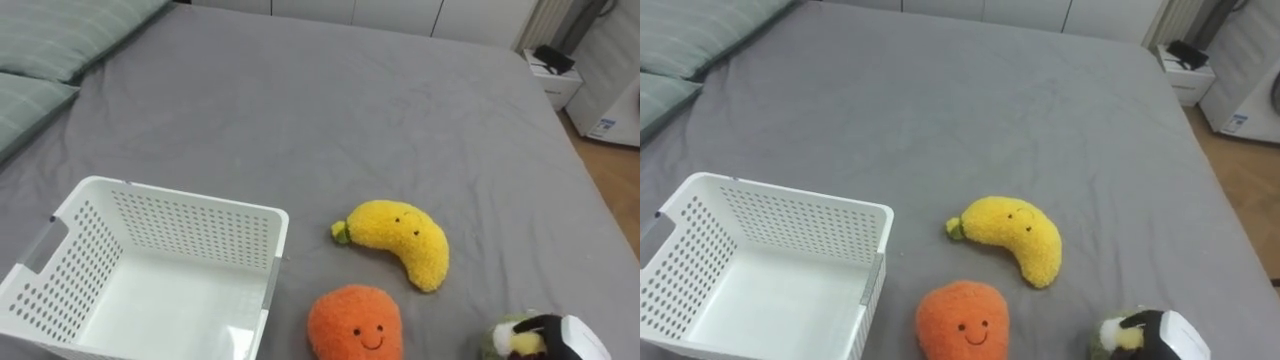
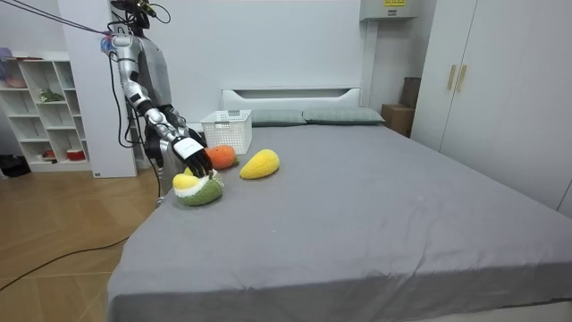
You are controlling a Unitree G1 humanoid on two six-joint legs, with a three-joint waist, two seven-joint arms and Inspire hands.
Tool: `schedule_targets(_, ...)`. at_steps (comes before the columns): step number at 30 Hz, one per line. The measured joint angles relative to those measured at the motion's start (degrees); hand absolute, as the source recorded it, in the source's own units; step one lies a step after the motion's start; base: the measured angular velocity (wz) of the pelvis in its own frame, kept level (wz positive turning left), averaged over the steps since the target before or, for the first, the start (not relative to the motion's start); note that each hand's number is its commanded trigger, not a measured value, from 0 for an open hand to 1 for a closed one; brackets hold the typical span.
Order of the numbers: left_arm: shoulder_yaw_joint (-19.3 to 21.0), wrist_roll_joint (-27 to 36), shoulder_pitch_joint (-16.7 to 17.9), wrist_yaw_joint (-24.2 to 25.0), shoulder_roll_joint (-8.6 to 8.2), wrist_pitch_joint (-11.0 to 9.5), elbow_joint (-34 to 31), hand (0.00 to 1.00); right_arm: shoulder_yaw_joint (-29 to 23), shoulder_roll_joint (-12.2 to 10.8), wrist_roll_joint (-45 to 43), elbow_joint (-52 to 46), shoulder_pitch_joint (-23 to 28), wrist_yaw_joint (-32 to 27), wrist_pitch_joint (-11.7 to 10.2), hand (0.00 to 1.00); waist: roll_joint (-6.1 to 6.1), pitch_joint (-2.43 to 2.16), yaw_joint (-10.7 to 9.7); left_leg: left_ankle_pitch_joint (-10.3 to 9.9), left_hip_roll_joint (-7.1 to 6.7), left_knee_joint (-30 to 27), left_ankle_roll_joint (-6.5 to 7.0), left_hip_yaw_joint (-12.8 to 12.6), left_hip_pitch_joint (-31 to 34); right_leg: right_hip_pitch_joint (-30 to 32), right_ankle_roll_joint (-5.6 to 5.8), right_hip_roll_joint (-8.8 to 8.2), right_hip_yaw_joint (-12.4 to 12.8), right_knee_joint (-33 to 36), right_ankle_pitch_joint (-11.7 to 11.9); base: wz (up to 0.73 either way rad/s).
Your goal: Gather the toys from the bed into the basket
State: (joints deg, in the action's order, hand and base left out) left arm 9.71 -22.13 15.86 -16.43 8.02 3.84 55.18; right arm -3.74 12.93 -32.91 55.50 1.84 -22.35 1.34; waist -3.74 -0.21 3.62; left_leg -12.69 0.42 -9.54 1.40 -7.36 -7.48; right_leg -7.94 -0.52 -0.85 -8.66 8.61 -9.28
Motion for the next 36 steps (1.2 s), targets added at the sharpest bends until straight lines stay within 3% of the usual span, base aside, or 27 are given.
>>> schedule_targets(8,0.02,-0.04,-0.04,1.01,0.29,1.03,-0.01,0.00,0.25,0.05,-1.11,0.01,0.67,0.05,0.04,1.00,0.01,-0.01,-0.04,0.01,0.00,0.01,0.01,-0.13,0.04,0.06,0.00,-0.02,-0.04,0.03,0.00,0.00)
schedule_targets(18,0.15,-0.04,0.18,1.10,0.43,1.37,0.00,0.00,-0.38,0.04,4.14,-0.84,0.67,1.78,0.13,1.00,-0.70,-0.01,-0.34,0.01,-0.05,-0.09,0.01,0.05,0.02,-0.12,0.00,-0.08,-0.07,0.07,0.00,0.00)
schedule_targets(23,0.91,0.00,-0.05,2.10,0.63,1.18,0.04,0.00,-4.06,0.18,4.13,-7.80,0.60,4.58,-0.20,1.00,-1.19,0.04,-1.08,0.07,-0.14,-0.10,0.10,-0.22,0.17,0.03,0.05,-0.19,-0.19,0.02,-0.03,0.00)
schedule_targets(27,0.94,-0.03,0.01,2.17,0.62,1.19,-0.01,0.00,-4.26,0.19,4.44,-13.78,0.66,6.35,-0.11,1.00,-1.05,0.26,-1.35,0.08,-0.07,-0.07,0.10,-0.44,0.25,0.33,0.05,-0.15,0.02,0.03,-0.03,-0.02)
schedule_targets(29,0.94,0.00,-0.11,2.39,0.61,1.40,-0.04,0.00,-4.05,0.17,4.69,-19.48,1.15,7.64,0.01,1.00,-0.88,-0.07,-1.51,0.10,-0.07,-0.09,0.13,-0.51,0.79,1.00,0.05,-0.18,0.14,0.17,-0.03,-0.04)
schedule_targets(36,1.35,0.08,-1.33,2.03,0.55,1.22,1.77,0.00,-3.97,0.15,4.62,-28.85,1.19,8.81,0.03,1.00,-0.85,0.16,-1.56,0.12,-0.07,0.02,0.12,-0.55,0.78,1.34,0.05,-0.07,0.70,0.14,-0.03,-0.02)
